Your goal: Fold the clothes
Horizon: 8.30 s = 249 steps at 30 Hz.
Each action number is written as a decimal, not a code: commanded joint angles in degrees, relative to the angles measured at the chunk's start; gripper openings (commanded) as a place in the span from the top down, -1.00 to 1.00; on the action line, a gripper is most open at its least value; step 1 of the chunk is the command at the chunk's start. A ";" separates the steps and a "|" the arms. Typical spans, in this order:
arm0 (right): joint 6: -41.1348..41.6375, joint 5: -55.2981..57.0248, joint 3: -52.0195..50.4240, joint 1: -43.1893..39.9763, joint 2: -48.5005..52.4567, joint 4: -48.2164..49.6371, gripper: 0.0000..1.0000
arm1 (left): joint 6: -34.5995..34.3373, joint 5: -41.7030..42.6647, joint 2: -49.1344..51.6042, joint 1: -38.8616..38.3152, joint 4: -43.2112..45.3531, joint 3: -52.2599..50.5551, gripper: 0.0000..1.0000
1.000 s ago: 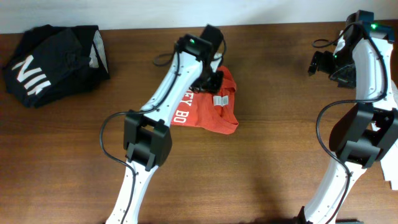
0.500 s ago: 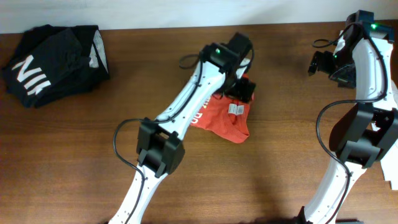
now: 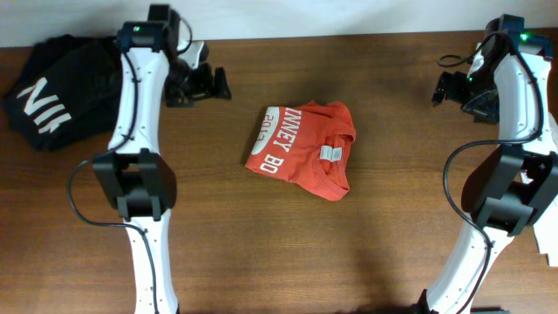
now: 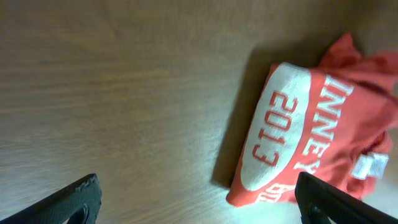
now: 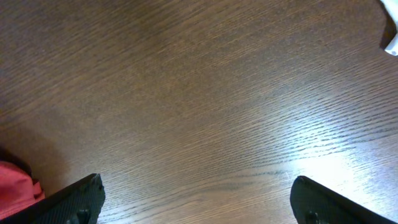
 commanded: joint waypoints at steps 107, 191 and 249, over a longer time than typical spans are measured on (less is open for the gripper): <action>-0.11 0.50 0.09 -0.31 -0.52 -0.02 -0.97 | -6.71 -35.08 -6.58 28.50 31.69 -5.88 -0.38; -0.11 0.50 0.09 -0.31 -0.52 -0.02 -0.97 | 18.47 -0.11 -116.74 -3.34 90.42 -137.04 -0.98; -1.60 2.34 0.11 9.81 -21.94 -0.17 -0.97 | 18.43 -4.50 -143.10 6.27 82.75 -147.71 -0.98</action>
